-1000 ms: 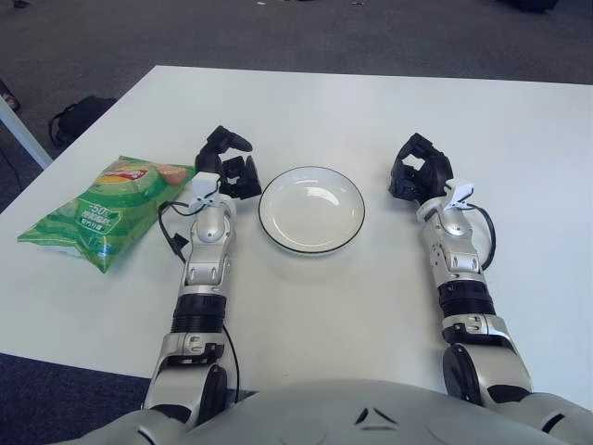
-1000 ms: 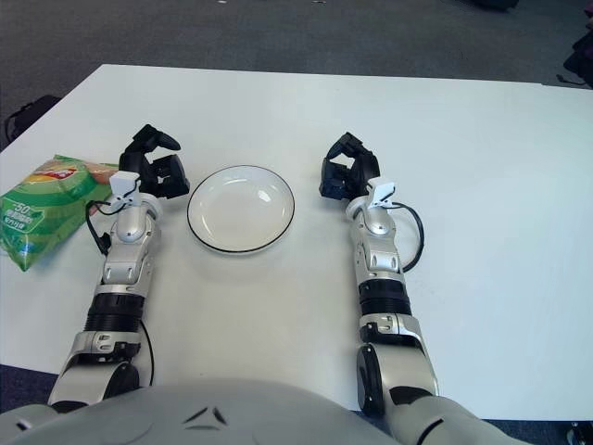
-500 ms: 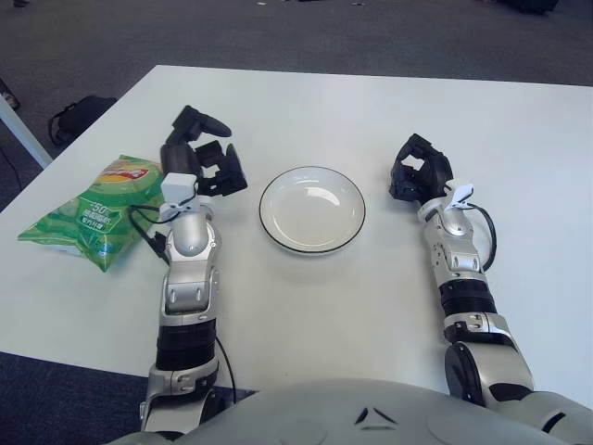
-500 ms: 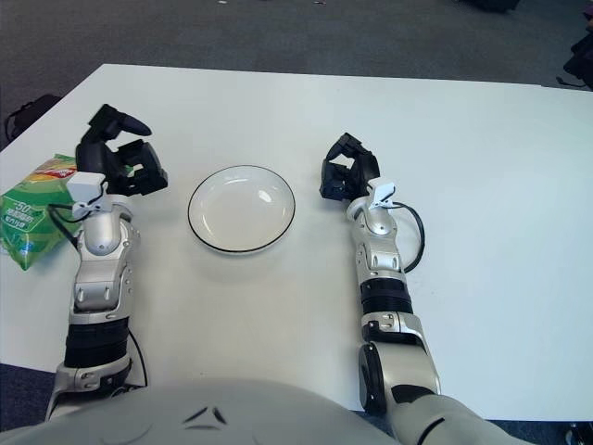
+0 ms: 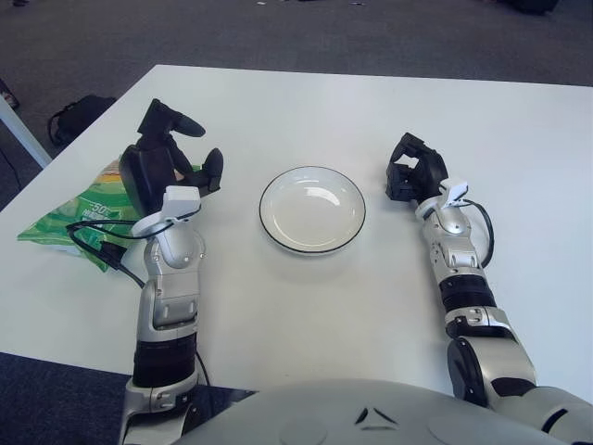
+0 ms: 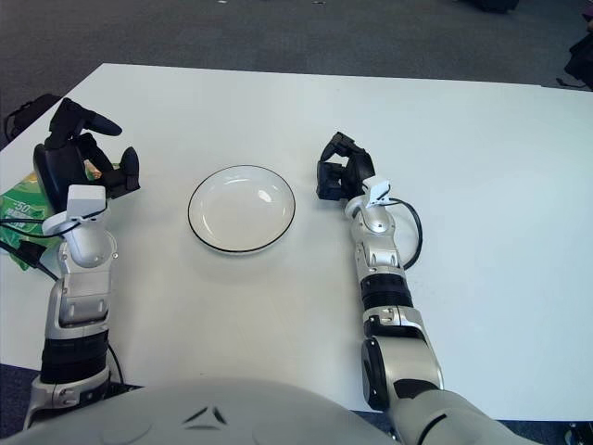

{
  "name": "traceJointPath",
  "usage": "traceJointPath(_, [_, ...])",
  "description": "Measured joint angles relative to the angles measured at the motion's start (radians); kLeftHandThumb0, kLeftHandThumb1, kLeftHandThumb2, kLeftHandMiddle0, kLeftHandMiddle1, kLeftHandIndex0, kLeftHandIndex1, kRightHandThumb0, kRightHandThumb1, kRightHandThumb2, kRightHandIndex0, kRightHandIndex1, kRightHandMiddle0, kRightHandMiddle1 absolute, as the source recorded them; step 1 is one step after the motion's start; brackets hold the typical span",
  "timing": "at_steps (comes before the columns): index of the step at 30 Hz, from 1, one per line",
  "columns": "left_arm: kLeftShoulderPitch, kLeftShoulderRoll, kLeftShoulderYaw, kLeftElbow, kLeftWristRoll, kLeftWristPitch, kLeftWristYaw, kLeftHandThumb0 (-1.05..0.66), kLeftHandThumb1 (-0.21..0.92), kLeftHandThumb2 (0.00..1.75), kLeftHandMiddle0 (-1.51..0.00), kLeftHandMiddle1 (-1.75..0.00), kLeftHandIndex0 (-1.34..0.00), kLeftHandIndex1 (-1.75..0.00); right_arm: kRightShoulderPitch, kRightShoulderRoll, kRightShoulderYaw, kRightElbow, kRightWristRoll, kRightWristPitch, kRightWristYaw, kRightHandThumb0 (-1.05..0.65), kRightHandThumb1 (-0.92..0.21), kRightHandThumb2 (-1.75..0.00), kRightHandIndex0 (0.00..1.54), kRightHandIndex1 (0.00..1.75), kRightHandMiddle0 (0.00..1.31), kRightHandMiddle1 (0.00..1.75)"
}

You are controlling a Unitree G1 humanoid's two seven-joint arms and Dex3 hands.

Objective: Put the snack into the plate.

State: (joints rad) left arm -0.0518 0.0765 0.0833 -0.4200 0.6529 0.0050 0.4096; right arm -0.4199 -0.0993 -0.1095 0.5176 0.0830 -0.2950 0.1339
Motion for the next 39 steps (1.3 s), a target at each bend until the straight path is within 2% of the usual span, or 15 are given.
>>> traceJointPath(5, [0.011, -0.001, -0.012, -0.034, 0.057, 0.017, 0.0, -0.49, 0.31, 1.33, -1.22, -1.75, -0.63, -1.75, -0.022, -0.005, 0.001, 0.049, 0.003, -0.027, 0.02, -0.5, -0.27, -1.38, 1.3, 1.75, 0.66, 1.75])
traceJointPath(10, [0.027, 0.015, -0.009, -0.054, 0.175, 0.051, 0.004, -0.48, 0.33, 1.3, -1.15, -1.75, -0.61, -1.75, -0.054, -0.009, 0.001, 0.119, 0.005, -0.058, 0.054, -0.49, -0.29, -1.35, 1.31, 1.75, 0.64, 1.75])
traceJointPath(12, [0.033, 0.029, 0.001, -0.061, 0.205, 0.062, 0.003, -0.47, 0.36, 1.26, -1.05, -1.75, -0.58, -1.75, -0.066, -0.01, 0.001, 0.145, 0.006, -0.068, 0.065, -0.5, -0.28, -1.36, 1.31, 1.75, 0.65, 1.75])
traceJointPath(13, [0.037, 0.038, 0.008, -0.065, 0.222, 0.069, 0.001, -0.46, 0.41, 1.19, -0.89, -1.75, -0.54, -1.75, -0.071, -0.01, 0.001, 0.156, 0.006, -0.073, 0.069, -0.5, -0.27, -1.37, 1.31, 1.75, 0.65, 1.75])
traceJointPath(15, [0.048, 0.061, 0.024, -0.069, 0.265, 0.091, -0.006, -0.44, 0.48, 1.11, -0.72, -1.74, -0.49, -1.75, -0.082, -0.01, 0.001, 0.178, 0.008, -0.085, 0.079, -0.5, -0.27, -1.37, 1.31, 1.75, 0.65, 1.75])
traceJointPath(17, [0.052, 0.092, 0.04, -0.059, 0.321, 0.123, -0.018, -0.41, 0.6, 0.96, -0.51, -1.6, -0.4, -1.75, -0.096, -0.011, -0.002, 0.206, 0.01, -0.101, 0.088, -0.5, -0.27, -1.38, 1.31, 1.75, 0.66, 1.75])
traceJointPath(19, [0.051, 0.127, 0.052, -0.035, 0.373, 0.154, -0.027, -0.4, 0.65, 0.88, -0.43, -1.54, -0.36, -1.75, -0.112, -0.011, -0.004, 0.236, 0.011, -0.116, 0.095, -0.5, -0.26, -1.38, 1.31, 1.75, 0.66, 1.75])
traceJointPath(21, [0.051, 0.154, 0.061, -0.017, 0.405, 0.182, -0.041, -0.65, 0.81, 0.7, -0.32, -1.45, -0.28, -1.57, -0.126, -0.011, -0.007, 0.261, 0.012, -0.13, 0.1, -0.5, -0.26, -1.38, 1.31, 1.75, 0.66, 1.75])
traceJointPath(23, [0.052, 0.172, 0.066, -0.008, 0.423, 0.202, -0.058, -0.75, 0.86, 0.61, -0.25, -1.37, -0.24, -1.48, -0.137, -0.011, -0.009, 0.283, 0.012, -0.142, 0.106, -0.5, -0.27, -1.37, 1.31, 1.75, 0.65, 1.75])
traceJointPath(24, [0.055, 0.18, 0.068, -0.008, 0.43, 0.211, -0.068, -0.77, 0.87, 0.59, -0.24, -1.35, -0.23, -1.46, -0.144, -0.011, -0.009, 0.295, 0.012, -0.148, 0.108, -0.5, -0.27, -1.37, 1.31, 1.75, 0.65, 1.75])
traceJointPath(29, [0.082, 0.2, 0.071, -0.022, 0.493, 0.29, -0.167, -0.91, 0.91, 0.48, -0.08, -0.93, -0.05, -1.25, -0.165, -0.012, -0.012, 0.334, 0.011, -0.174, 0.112, -0.49, -0.29, -1.34, 1.31, 1.75, 0.63, 1.75])
traceJointPath(31, [0.089, 0.198, 0.07, -0.028, 0.516, 0.333, -0.217, -0.93, 0.92, 0.46, -0.04, -0.83, -0.03, -1.19, -0.17, -0.013, -0.014, 0.346, 0.011, -0.183, 0.112, -0.49, -0.3, -1.34, 1.31, 1.75, 0.63, 1.75])
traceJointPath(34, [0.092, 0.193, 0.068, -0.03, 0.545, 0.385, -0.272, -0.96, 0.92, 0.47, -0.01, -0.6, -0.01, -1.04, -0.177, -0.016, -0.016, 0.362, 0.011, -0.193, 0.112, -0.48, -0.31, -1.32, 1.31, 1.75, 0.62, 1.75])
traceJointPath(39, [0.084, 0.195, 0.067, 0.004, 0.573, 0.445, -0.308, -0.99, 0.92, 0.54, 0.0, -0.33, 0.0, -0.85, -0.187, -0.021, -0.017, 0.384, 0.011, -0.207, 0.117, -0.48, -0.33, -1.3, 1.32, 1.75, 0.61, 1.75])
